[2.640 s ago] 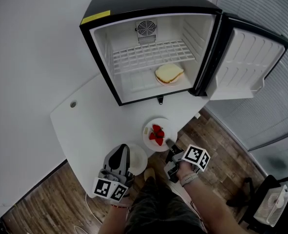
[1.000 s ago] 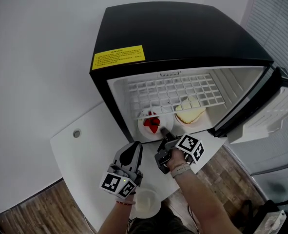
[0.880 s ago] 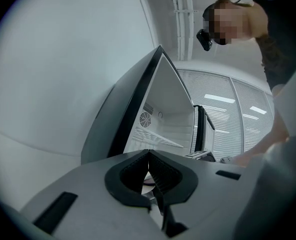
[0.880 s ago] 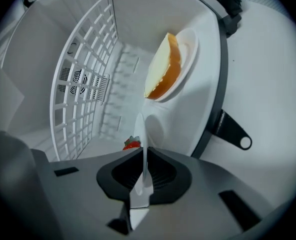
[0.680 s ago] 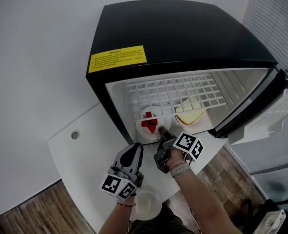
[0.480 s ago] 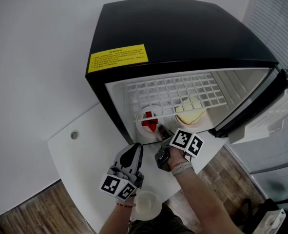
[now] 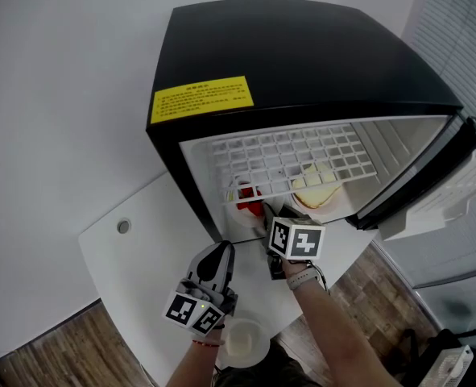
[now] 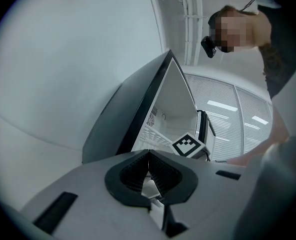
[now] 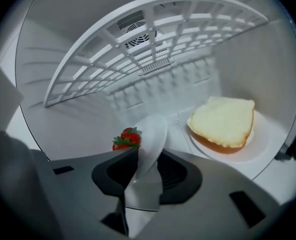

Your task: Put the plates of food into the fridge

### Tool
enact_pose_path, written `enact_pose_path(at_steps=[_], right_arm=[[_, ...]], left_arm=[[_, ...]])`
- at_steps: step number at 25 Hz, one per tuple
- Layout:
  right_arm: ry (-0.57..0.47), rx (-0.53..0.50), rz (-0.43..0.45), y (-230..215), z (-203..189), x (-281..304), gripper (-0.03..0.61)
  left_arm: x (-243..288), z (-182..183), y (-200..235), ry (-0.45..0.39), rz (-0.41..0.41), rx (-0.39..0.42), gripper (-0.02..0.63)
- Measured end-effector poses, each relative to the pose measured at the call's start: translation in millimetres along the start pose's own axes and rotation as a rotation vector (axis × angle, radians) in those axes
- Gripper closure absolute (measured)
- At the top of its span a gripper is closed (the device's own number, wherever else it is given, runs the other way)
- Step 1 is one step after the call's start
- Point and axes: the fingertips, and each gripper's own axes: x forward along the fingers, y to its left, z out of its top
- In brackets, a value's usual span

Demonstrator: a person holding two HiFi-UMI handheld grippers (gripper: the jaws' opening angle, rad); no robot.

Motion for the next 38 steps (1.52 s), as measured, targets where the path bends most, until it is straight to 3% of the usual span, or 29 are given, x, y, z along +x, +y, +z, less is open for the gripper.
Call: enact_pose_path(at_steps=[4, 9, 22, 26, 38], right_arm=[[0.009, -0.093, -0.025, -1.3, 3.7, 2.5, 0.471], [0.011, -0.021, -0.014, -7.2, 0.9, 1.5, 0.451], [-0.055, -0.077, -0.074, -20.7, 3.2, -6.3, 0.36], [-0.072, -0.054, -0.068, -21.0, -0.6, -11.8, 0.36], [-0.152, -0.159, 0.04, 1.3, -4.2, -51.3, 0.364]], left_arm=[[-0.8, -0.9, 2.2, -0.002, 0.003, -0.006, 0.606], [-2.6, 0.2, 3.7, -0.004, 0.004, -0.009, 0.606], [-6.8, -2.1, 4.5, -0.003, 0.006, -0.017, 0.606], [-8.6, -2.9, 2.1, 0.002, 0.006, -0.013, 0.606], [-19.3, 9.5, -18.0, -0.023, -0.008, 0.012, 0.606]])
